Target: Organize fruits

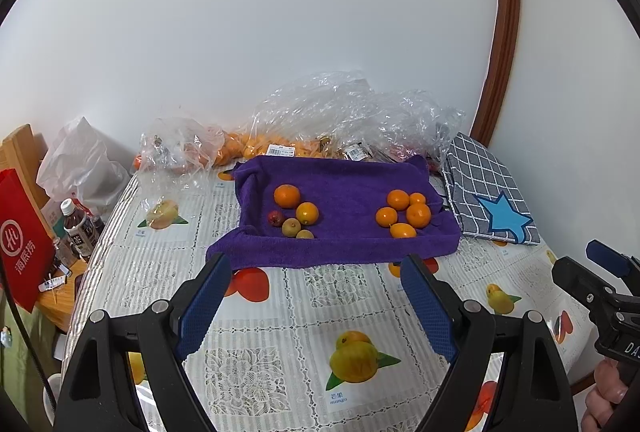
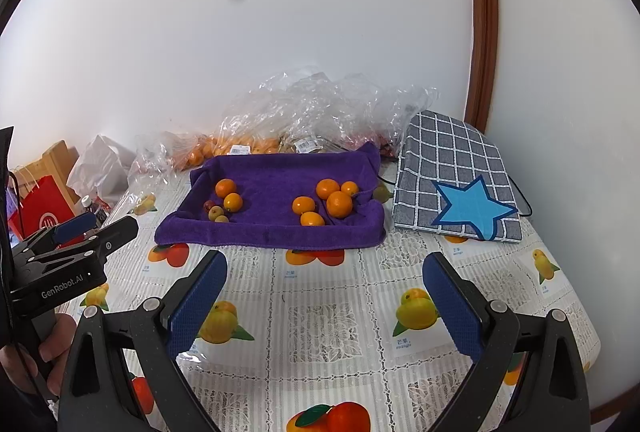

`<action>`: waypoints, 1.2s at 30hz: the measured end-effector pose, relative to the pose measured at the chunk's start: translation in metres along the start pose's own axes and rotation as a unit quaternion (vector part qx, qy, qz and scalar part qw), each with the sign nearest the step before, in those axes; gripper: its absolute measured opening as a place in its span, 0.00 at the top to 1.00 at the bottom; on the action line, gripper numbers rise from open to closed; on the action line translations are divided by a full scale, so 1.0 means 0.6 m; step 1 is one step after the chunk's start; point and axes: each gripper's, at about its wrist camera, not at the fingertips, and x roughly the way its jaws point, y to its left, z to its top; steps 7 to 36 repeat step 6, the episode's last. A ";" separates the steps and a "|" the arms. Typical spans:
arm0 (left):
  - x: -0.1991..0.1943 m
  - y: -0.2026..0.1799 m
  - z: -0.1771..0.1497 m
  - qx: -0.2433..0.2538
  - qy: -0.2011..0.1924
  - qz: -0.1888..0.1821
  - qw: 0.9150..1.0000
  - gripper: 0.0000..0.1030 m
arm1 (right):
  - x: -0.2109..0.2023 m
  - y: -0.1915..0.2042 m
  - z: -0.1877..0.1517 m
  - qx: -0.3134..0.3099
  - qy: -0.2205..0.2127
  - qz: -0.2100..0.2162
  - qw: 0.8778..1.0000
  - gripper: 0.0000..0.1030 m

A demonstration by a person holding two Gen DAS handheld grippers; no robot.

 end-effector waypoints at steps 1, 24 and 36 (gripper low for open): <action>0.000 0.000 0.001 0.000 0.000 -0.001 1.000 0.17 | 0.000 0.000 0.000 0.000 0.000 0.000 1.000 0.06; -0.002 0.001 0.006 0.004 -0.005 0.003 1.000 0.15 | 0.001 0.002 -0.001 0.000 0.000 0.001 1.000 0.06; -0.002 0.001 0.006 0.004 -0.005 0.003 1.000 0.15 | 0.001 0.002 -0.001 0.000 0.000 0.001 1.000 0.06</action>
